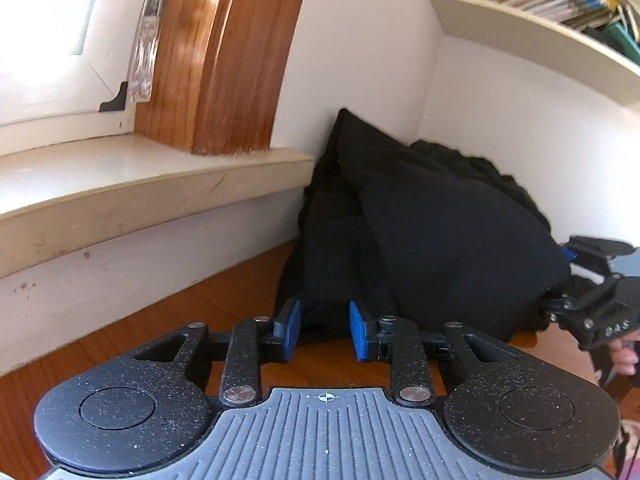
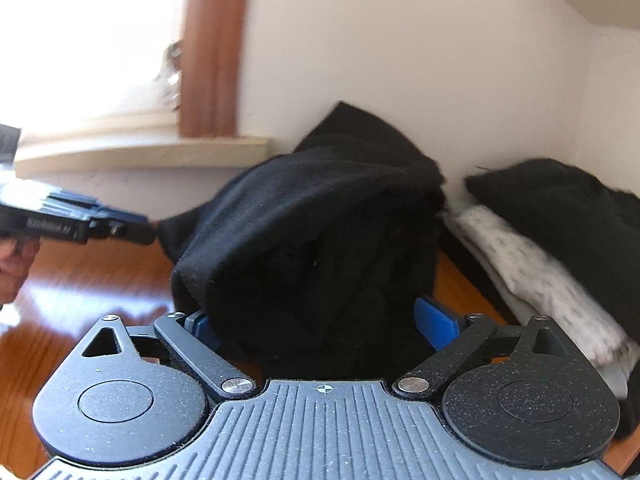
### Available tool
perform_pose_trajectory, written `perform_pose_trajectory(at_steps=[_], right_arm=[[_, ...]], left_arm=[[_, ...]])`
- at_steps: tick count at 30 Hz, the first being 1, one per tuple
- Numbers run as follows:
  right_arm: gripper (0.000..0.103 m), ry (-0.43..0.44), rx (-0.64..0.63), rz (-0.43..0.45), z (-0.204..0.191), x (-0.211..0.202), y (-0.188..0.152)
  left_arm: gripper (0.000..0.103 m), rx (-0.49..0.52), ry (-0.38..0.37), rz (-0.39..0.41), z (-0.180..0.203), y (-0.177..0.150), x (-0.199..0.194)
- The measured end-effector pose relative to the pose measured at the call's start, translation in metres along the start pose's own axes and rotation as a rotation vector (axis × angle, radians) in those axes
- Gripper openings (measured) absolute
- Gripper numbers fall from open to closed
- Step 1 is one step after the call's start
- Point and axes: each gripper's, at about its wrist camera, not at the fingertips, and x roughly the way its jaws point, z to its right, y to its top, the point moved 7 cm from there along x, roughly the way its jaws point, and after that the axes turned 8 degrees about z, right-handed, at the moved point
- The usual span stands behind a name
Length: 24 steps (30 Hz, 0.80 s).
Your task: Fold clothes
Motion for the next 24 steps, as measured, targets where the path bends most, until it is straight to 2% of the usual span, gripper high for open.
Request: perform_pose_trajectory(at_steps=[1, 2, 3, 4, 8, 11, 17, 20, 24], right_arm=[[0.095, 0.004, -0.020, -0.009, -0.007, 0.000, 0.000], [0.095, 0.008, -0.041, -0.016, -0.013, -0.001, 0.000], [0.095, 0.012, -0.059, -0.023, -0.019, -0.002, 0.000], [0.095, 0.016, -0.069, -0.027, -0.024, -0.002, 0.000], [0.095, 0.038, -0.090, -0.042, -0.043, -0.006, -0.006], [0.095, 0.046, -0.117, -0.053, -0.057, -0.006, -0.009], [0.095, -0.016, -0.099, -0.034, -0.064, 0.006, -0.002], [0.095, -0.061, -0.127, -0.051, -0.060, 0.023, 0.001], [0.095, -0.076, -0.113, -0.081, -0.055, 0.041, 0.000]], left_arm=[[0.029, 0.001, 0.010, 0.013, -0.003, 0.002, -0.004], [0.034, -0.007, 0.011, 0.019, -0.006, 0.003, -0.006], [0.045, -0.019, 0.007, 0.021, -0.010, 0.002, -0.010], [0.049, -0.028, 0.004, 0.026, -0.011, 0.002, -0.010], [0.053, -0.021, 0.013, 0.027, -0.010, 0.002, -0.007], [0.067, -0.016, 0.012, 0.022, -0.010, -0.001, -0.006], [0.069, -0.016, 0.016, 0.025, -0.011, -0.001, -0.006], [0.069, -0.021, 0.016, 0.025, -0.013, -0.002, -0.006], [0.070, -0.022, 0.018, 0.021, -0.014, -0.003, -0.003]])
